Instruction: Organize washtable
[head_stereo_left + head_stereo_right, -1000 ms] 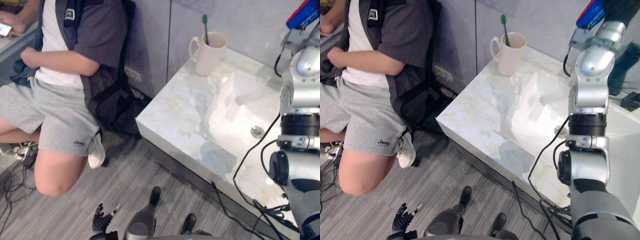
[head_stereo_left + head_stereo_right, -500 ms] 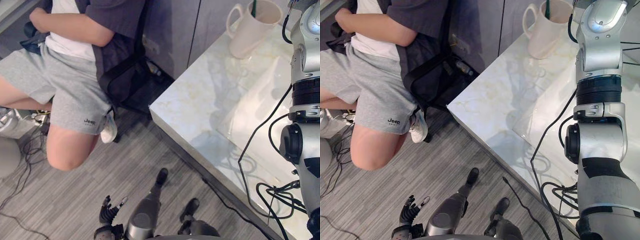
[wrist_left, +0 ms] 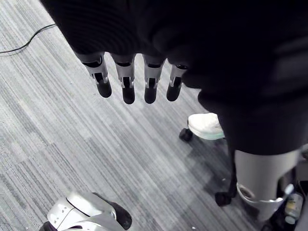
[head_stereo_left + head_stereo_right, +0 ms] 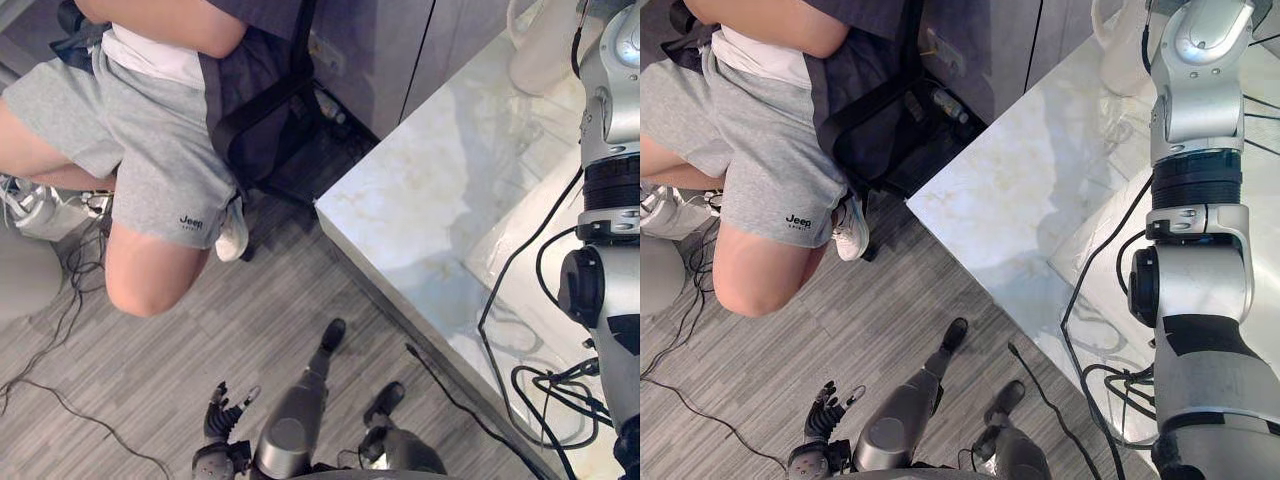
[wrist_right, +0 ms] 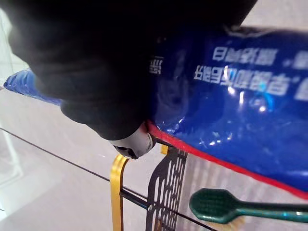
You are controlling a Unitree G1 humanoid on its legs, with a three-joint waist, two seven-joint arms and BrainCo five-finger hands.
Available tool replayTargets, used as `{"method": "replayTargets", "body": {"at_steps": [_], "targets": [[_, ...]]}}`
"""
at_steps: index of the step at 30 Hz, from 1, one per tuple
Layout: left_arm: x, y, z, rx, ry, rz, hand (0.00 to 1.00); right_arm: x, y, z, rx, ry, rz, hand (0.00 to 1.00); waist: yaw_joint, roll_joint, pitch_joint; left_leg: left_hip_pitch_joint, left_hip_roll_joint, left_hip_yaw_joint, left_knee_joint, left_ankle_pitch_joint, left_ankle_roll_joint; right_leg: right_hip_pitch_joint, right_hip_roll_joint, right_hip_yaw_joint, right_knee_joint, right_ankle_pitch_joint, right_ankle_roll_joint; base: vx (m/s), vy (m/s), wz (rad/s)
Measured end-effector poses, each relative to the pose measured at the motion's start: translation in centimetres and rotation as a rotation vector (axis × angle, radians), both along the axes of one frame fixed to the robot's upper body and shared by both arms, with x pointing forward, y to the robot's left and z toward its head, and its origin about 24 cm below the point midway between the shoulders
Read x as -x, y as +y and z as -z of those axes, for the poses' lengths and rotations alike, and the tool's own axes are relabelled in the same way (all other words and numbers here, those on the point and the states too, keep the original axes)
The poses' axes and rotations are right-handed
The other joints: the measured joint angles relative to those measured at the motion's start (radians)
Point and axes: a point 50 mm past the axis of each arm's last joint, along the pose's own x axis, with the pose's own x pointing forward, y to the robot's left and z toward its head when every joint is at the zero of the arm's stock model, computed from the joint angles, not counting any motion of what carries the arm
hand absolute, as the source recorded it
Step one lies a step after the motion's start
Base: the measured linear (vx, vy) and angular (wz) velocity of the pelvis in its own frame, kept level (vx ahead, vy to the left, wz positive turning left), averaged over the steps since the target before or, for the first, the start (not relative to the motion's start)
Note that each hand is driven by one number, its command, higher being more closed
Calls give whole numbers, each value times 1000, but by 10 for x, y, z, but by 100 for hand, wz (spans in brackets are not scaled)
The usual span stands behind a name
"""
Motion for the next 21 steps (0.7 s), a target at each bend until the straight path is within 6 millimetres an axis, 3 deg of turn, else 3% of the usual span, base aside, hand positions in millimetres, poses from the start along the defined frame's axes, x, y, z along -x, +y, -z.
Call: {"method": "replayTargets", "body": {"at_steps": [14, 19, 21], "targets": [[-10, -1, -3, -4, -20, 18, 0, -7, -8, 46, -55, 68, 1, 0, -4, -1, 0, 41, 1, 0, 0, 0, 0, 20, -9, 3, 45, -24, 1, -10, 31, 0], [-9, 0, -2, -5, -15, 19, 0, 3, -15, 53, -70, 34, 9, 0, -15, -4, -2, 68, 2, -2, 0, 0, 0, 47, -10, 2, 52, -28, 1, -31, 27, 2], [-7, 2, -1, -9, -1, 22, 0, 9, -13, 49, -53, 2, 5, 0, -32, -9, -6, 78, 3, -1, 0, 0, 0, 57, -9, 2, 53, -28, 1, -40, 21, 0]]}}
